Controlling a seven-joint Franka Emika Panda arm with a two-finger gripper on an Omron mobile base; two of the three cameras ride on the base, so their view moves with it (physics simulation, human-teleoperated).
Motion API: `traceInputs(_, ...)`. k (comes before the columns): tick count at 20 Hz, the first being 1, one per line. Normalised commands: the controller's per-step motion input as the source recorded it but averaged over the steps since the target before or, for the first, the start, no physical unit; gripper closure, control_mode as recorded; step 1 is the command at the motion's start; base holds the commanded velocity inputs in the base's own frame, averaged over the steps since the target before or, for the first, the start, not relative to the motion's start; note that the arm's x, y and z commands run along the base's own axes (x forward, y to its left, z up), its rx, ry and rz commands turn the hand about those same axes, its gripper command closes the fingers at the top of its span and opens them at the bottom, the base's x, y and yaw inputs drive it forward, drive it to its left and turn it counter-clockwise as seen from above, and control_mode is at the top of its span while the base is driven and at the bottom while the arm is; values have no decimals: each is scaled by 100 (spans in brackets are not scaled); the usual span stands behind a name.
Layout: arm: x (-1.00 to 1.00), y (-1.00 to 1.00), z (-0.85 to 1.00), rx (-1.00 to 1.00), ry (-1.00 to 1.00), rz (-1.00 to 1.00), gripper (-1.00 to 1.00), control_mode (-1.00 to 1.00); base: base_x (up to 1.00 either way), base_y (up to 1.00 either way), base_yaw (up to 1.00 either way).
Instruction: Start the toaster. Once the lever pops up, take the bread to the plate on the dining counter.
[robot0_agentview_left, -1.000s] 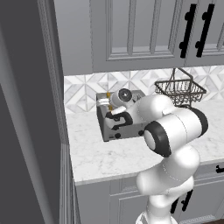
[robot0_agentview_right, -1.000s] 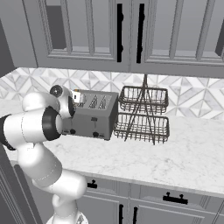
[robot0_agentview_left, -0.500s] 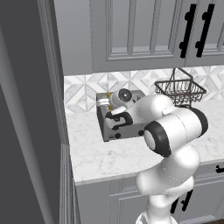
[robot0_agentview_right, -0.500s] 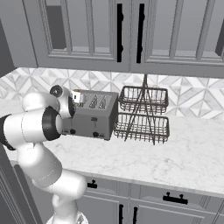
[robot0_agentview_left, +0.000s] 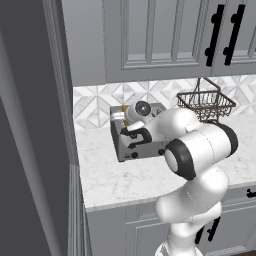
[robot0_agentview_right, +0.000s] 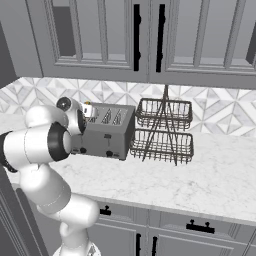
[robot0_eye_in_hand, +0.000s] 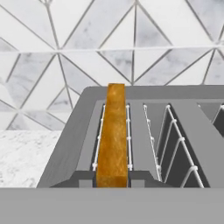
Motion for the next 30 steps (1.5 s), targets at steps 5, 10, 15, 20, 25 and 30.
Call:
traceInputs(5,-1,0,24,0,-1,0,100,-100,0,0,0)
traceInputs(10,-10,0,31,0,0,0,100,-100,0,0,0)
traceInputs(15,-13,0,45,0,0,0,100,-100,0,0,0)
traceInputs(20,-7,0,57,0,0,0,100,-100,0,0,0)
traceInputs(25,-36,-1,30,0,0,0,100,-100,0,0,0)
traceInputs(30,-78,-20,19,0,0,1,100,-100,0,0,0)
